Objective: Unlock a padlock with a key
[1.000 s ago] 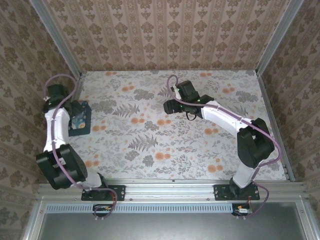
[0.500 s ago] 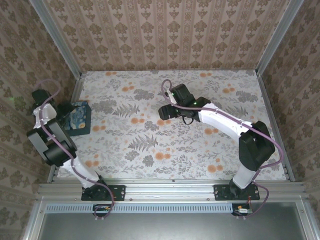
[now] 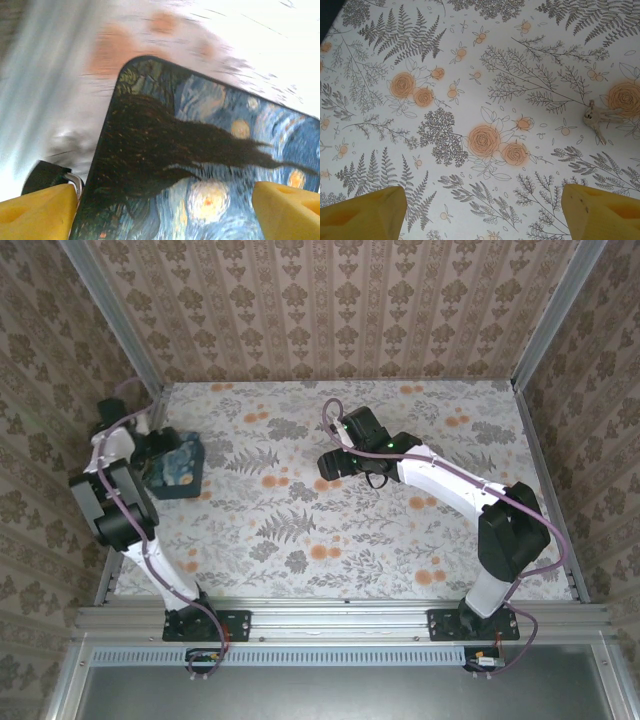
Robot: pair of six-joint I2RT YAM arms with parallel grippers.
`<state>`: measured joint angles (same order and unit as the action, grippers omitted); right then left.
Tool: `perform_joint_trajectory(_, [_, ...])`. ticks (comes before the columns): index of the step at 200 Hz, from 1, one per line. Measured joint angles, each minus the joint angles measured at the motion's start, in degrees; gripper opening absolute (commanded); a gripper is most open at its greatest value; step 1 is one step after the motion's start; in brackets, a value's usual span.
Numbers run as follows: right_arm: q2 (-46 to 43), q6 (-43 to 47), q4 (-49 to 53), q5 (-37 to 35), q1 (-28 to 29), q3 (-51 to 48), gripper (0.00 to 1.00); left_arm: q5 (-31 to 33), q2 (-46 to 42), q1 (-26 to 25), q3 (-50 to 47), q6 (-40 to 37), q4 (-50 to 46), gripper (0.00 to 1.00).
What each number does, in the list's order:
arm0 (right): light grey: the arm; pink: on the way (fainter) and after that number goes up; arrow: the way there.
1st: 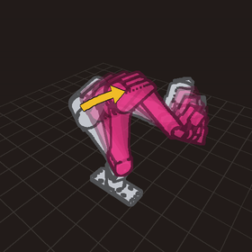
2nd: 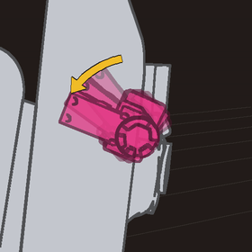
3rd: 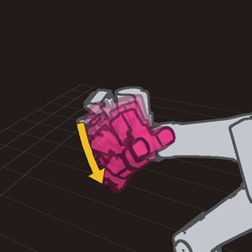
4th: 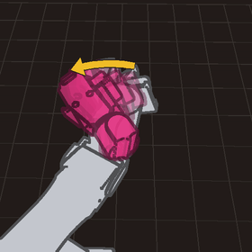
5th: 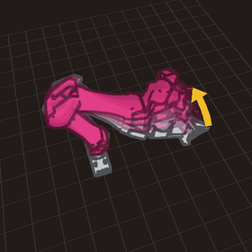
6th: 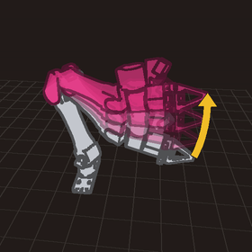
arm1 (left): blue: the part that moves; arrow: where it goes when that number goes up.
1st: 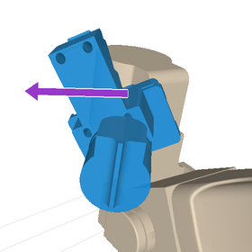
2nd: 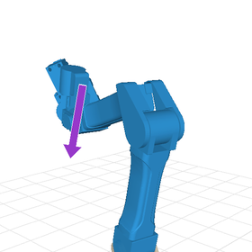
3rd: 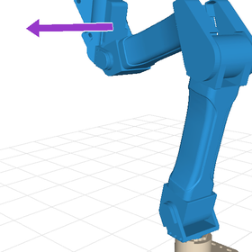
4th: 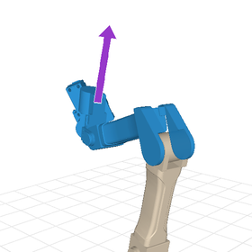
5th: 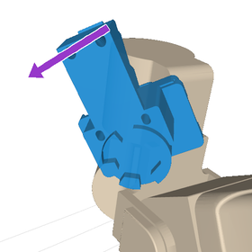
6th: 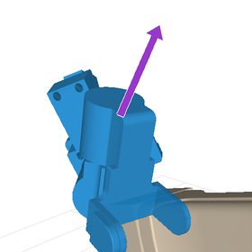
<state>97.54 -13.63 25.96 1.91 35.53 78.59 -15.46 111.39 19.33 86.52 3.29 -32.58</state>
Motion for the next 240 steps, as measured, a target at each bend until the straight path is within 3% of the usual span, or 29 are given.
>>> perform_joint_trajectory(62, [-2.84,0.20,0.15,-0.04,-1.86,-4.02,0.82,-1.20,4.33,-19.30,6.95,-7.80,-4.02,0.89])
perform_joint_trajectory(118, [-3.08,0.13,-0.04,-0.02,-4.22,-5.73,0.82,-1.66,7.02,-32.92,11.96,-11.96,-6.58,0.89])
perform_joint_trajectory(155, [-2.62,-0.07,-1.09,0.28,-4.87,-5.64,0.82,-2.25,7.15,-40.46,14.08,-12.28,-7.32,0.96])
perform_joint_trajectory(178, [-0.57,-0.11,-1.81,1.11,-5.09,-3.85,0.81,0.90,6.21,-41.66,14.49,-9.42,-7.13,0.97])
perform_joint_trajectory(201, [2.89,-0.13,-3.54,1.79,-5.18,-0.85,0.80,3.85,0.94,-39.21,11.58,-2.99,-6.86,0.97])
perform_joint_trajectory(240, [9.31,-0.13,-7.04,4.72,-5.38,3.89,0.80,7.72,-19.78,-34.97,-6.64,11.72,-5.92,0.96])
